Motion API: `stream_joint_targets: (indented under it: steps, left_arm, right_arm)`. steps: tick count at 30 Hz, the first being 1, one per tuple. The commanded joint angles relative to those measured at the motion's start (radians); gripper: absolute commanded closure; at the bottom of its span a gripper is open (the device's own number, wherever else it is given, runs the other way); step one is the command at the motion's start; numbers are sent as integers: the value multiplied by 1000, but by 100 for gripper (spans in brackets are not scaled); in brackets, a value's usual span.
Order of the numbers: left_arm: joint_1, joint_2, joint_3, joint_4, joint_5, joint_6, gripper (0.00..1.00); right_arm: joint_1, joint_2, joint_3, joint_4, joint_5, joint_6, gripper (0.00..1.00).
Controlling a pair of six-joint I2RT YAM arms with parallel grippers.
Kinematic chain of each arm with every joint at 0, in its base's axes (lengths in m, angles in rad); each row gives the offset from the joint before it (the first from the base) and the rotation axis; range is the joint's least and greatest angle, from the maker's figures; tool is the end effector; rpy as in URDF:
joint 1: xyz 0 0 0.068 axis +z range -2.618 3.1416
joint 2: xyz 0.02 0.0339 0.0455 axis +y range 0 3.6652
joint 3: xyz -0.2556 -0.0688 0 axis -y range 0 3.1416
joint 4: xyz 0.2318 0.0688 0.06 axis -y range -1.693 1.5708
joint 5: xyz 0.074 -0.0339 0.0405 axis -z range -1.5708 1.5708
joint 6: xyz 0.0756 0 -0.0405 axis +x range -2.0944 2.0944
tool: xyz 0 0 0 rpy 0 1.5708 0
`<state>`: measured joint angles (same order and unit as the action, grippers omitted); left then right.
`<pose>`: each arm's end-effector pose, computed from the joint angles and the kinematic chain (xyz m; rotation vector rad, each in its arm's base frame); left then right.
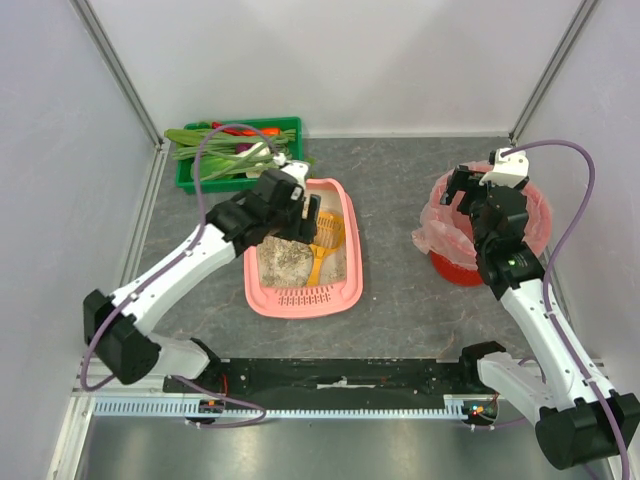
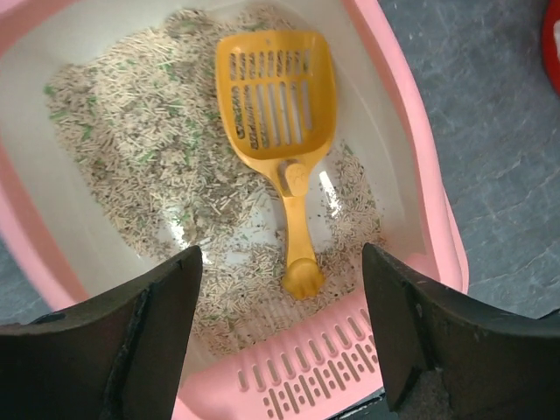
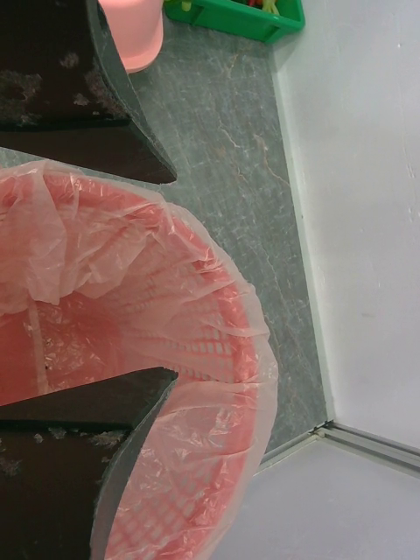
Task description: Clean the litter box
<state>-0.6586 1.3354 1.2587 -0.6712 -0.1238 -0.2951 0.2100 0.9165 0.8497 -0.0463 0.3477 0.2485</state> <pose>0.2472 -0.1795 0.3028 0.3600 2.3082 -0.3391 0.2439 0.0256 0.3443 0.2917 1.6518 0.0528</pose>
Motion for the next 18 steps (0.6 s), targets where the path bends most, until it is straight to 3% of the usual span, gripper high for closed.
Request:
stream_joint_targets:
  steps: [1, 6, 13, 18]
  left_arm:
    - [-38, 109, 82, -70, -40, 53, 21]
    - [-81, 197, 96, -120, -19, 39, 34]
    - [-136, 283, 93, -140, 13, -19, 43]
    - [-134, 378, 133, -180, -8, -68, 43]
  right_arm:
    - [0, 10, 26, 10, 10, -21, 5]
    - [0, -1, 20, 11, 13, -23, 5]
    - [0, 12, 6, 19, 7, -21, 5]
    - [0, 15, 2, 25, -1, -18, 5]
